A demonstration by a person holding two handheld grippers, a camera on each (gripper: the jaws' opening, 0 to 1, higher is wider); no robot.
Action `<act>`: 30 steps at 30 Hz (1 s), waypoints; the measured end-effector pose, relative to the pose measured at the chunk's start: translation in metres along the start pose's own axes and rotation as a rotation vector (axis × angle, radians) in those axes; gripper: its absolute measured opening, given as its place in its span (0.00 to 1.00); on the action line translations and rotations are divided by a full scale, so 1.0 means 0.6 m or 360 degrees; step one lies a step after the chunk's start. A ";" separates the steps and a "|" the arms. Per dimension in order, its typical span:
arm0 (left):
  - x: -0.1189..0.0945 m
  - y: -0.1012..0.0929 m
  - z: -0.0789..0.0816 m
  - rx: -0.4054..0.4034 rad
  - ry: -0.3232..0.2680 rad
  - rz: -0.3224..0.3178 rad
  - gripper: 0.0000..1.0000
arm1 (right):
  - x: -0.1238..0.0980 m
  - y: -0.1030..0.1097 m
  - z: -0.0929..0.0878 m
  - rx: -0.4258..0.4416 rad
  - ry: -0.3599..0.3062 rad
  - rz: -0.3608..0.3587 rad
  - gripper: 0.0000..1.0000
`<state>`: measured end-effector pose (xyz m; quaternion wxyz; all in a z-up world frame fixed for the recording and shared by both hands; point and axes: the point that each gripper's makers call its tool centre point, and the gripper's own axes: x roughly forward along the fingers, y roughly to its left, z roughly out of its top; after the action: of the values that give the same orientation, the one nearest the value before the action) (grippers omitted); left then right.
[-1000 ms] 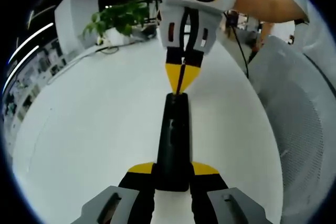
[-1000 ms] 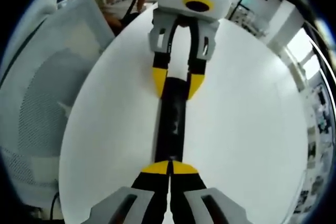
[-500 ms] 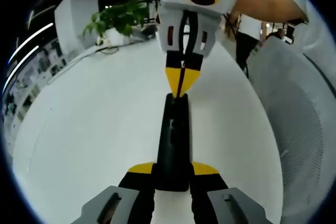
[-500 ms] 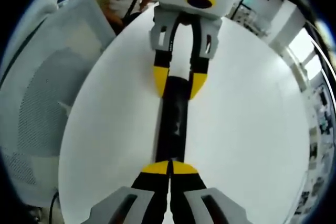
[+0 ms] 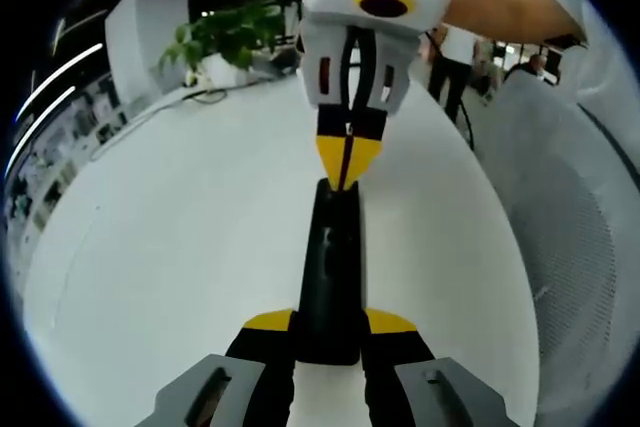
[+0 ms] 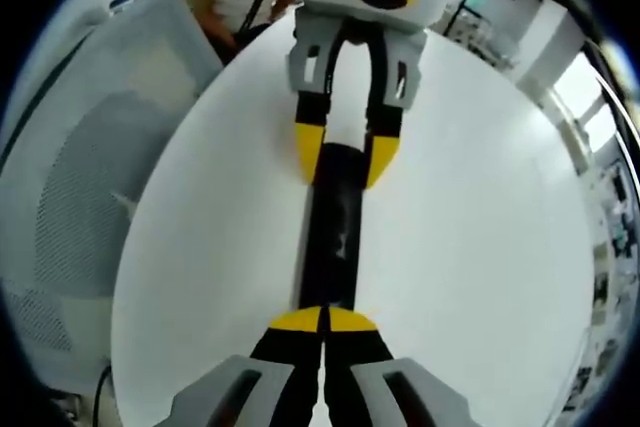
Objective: Press the specified remote control buttons in sequence, fully releasing each button before pressing the next.
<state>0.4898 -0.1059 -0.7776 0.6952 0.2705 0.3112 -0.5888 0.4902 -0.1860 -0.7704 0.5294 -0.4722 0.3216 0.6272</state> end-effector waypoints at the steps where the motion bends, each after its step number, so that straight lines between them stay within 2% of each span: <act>1: 0.000 0.000 0.000 -0.0001 -0.0001 0.0000 0.24 | 0.000 0.000 0.000 0.0005 -0.0001 0.0003 0.00; 15: 0.000 0.000 -0.001 0.0006 -0.0011 -0.0006 0.24 | 0.004 -0.002 -0.001 0.0011 0.0060 0.0041 0.00; 30: 0.000 0.001 -0.001 0.0009 -0.0001 -0.0007 0.24 | 0.004 -0.003 -0.002 0.0046 0.0076 0.0066 0.00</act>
<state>0.4903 -0.1056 -0.7779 0.6933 0.2715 0.3099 -0.5912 0.4920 -0.1858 -0.7729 0.5153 -0.4725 0.3530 0.6217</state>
